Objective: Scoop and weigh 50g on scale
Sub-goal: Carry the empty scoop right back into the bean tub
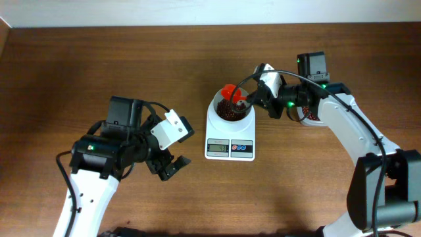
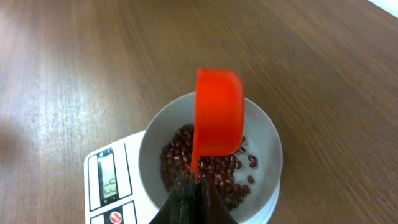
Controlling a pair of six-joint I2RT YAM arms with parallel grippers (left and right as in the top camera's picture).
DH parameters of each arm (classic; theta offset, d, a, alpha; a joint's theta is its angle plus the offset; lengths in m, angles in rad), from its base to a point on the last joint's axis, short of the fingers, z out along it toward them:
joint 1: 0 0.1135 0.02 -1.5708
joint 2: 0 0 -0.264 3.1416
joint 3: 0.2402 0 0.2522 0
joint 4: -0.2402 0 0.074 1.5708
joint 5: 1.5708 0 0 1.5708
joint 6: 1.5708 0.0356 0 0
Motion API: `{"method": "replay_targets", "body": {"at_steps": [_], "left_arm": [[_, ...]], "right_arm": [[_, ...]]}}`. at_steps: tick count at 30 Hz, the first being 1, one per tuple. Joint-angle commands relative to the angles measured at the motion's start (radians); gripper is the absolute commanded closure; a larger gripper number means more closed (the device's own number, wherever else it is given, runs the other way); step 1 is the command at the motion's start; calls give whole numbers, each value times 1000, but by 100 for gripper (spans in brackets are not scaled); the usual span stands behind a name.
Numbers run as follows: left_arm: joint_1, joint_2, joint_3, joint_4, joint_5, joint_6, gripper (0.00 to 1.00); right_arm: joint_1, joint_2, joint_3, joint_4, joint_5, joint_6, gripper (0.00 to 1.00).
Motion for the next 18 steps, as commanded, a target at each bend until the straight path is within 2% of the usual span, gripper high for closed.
{"method": "replay_targets", "body": {"at_steps": [1, 6, 12, 15, 18], "left_arm": [[5, 0, 21, 1, 7, 20, 1], [5, 0, 21, 2, 7, 20, 1], [5, 0, 21, 1, 7, 21, 1], [5, 0, 21, 1, 7, 20, 1], [5, 0, 21, 1, 7, 20, 1]], "right_arm": [[-5, 3, 6, 2, -92, -7, 96], [-72, -47, 8, -5, -156, 82, 96], [-261, -190, 8, -24, -156, 260, 96], [-365, -253, 8, -113, -105, 259, 96], [-448, -269, 8, -210, 26, 288, 96]]}}
